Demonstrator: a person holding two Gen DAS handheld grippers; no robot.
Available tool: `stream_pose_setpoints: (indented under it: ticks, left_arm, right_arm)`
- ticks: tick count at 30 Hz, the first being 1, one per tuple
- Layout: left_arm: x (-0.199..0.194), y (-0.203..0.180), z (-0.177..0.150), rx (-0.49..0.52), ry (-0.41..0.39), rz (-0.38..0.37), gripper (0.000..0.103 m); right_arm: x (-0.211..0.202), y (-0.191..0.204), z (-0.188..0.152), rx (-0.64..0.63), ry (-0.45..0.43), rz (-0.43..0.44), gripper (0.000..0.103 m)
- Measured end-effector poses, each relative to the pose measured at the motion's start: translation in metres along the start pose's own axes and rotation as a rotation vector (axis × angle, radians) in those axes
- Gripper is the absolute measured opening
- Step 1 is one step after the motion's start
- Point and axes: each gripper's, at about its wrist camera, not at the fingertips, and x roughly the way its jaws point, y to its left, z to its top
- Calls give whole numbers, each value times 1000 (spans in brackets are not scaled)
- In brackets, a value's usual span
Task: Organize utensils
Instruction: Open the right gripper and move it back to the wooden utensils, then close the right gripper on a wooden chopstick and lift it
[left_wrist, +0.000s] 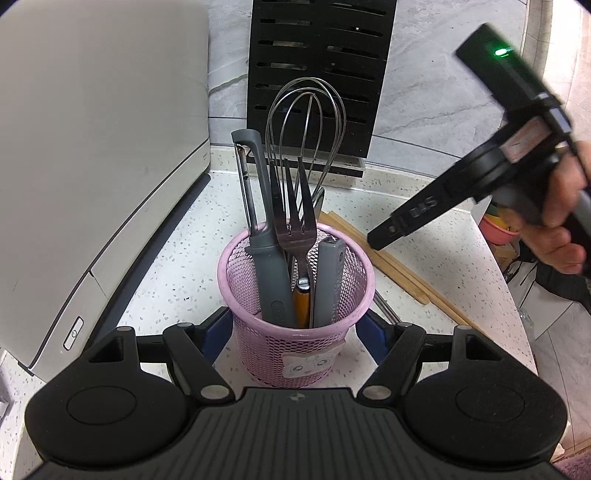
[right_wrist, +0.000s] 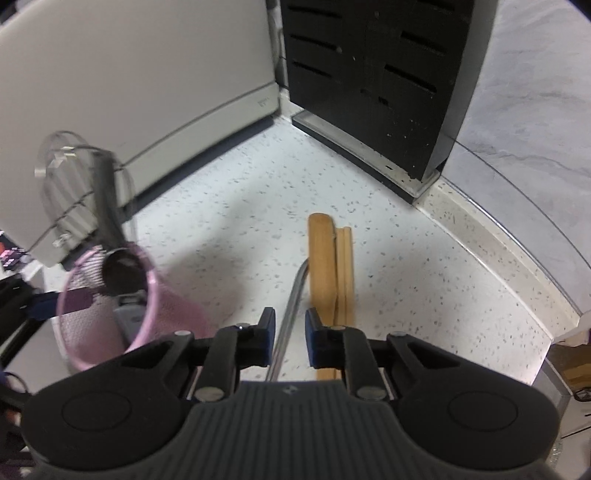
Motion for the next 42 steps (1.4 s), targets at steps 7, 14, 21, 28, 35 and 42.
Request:
stream_pose_setpoints:
  ticks: [7, 14, 21, 28, 35, 42]
  left_arm:
    - [2, 0, 2, -1, 0, -2, 85]
    - [2, 3, 1, -6, 1, -11, 85]
    - [1, 2, 1, -6, 2, -11, 85]
    - [2, 2, 1, -4, 2, -9, 85]
    - [2, 2, 1, -3, 3, -7, 85]
    - [3, 2, 1, -3, 5, -4, 85]
  right_arm:
    - [31, 5, 18, -56, 52, -89, 15]
    - [47, 13, 27, -109, 98, -130, 18]
    - [63, 16, 29, -134, 126, -176, 21]
    - [64, 21, 27, -166, 120, -197, 18]
    - [55, 15, 27, -140, 97, -183, 1]
    - [45, 8, 29, -93, 103, -108, 0]
